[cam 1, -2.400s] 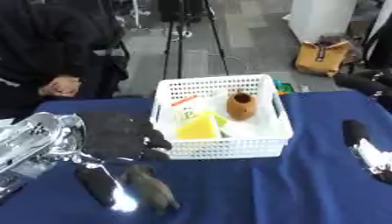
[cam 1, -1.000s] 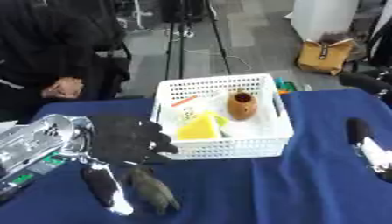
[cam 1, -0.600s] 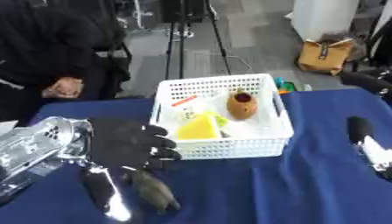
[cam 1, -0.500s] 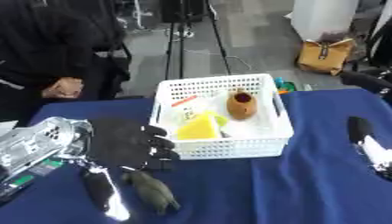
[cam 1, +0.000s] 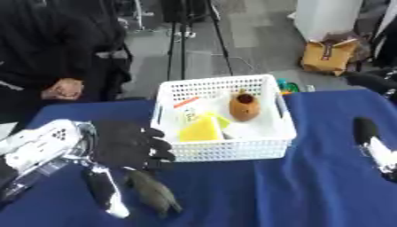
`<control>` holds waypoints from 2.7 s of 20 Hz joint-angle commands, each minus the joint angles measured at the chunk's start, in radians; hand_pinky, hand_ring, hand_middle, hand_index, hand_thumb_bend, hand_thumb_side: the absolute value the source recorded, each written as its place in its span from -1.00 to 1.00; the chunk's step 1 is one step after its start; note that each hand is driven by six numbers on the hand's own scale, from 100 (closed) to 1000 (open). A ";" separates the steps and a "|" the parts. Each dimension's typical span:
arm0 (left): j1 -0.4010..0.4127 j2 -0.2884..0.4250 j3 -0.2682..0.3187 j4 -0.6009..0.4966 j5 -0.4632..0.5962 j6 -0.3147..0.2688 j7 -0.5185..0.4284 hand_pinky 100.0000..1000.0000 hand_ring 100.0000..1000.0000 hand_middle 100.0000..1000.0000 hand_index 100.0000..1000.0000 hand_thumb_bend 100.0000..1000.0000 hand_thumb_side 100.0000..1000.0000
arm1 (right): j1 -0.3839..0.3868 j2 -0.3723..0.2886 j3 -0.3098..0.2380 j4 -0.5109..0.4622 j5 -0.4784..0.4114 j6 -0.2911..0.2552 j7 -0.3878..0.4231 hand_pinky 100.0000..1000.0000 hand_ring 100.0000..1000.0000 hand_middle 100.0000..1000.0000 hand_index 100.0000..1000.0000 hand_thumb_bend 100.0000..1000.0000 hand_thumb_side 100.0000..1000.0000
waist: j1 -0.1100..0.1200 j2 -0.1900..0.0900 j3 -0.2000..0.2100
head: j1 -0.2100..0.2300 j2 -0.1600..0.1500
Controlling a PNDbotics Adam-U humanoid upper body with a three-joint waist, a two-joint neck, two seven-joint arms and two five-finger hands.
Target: Pick up objects on the table and place them in the box.
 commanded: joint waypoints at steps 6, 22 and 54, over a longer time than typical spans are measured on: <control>-0.036 -0.006 -0.006 0.042 -0.055 -0.152 -0.017 1.00 0.88 0.76 0.95 0.01 1.00 | -0.006 -0.020 -0.018 -0.006 -0.007 0.013 -0.024 0.29 0.45 0.45 0.88 -1.00 1.00 | -0.002 -0.015 -0.003 | 0.003 -0.014; -0.055 -0.047 -0.041 0.158 -0.136 -0.200 0.067 0.96 0.81 0.61 0.86 -0.03 1.00 | 0.000 -0.024 -0.027 -0.004 -0.002 0.028 -0.056 0.30 0.46 0.45 0.88 -1.00 1.00 | 0.005 -0.014 -0.007 | 0.006 -0.017; -0.087 -0.111 -0.066 0.305 -0.129 -0.215 0.079 0.85 0.76 0.51 0.82 -0.30 1.00 | -0.003 -0.026 -0.034 0.001 0.017 0.044 -0.096 0.32 0.46 0.44 0.87 -1.00 1.00 | 0.010 -0.008 -0.018 | 0.013 -0.029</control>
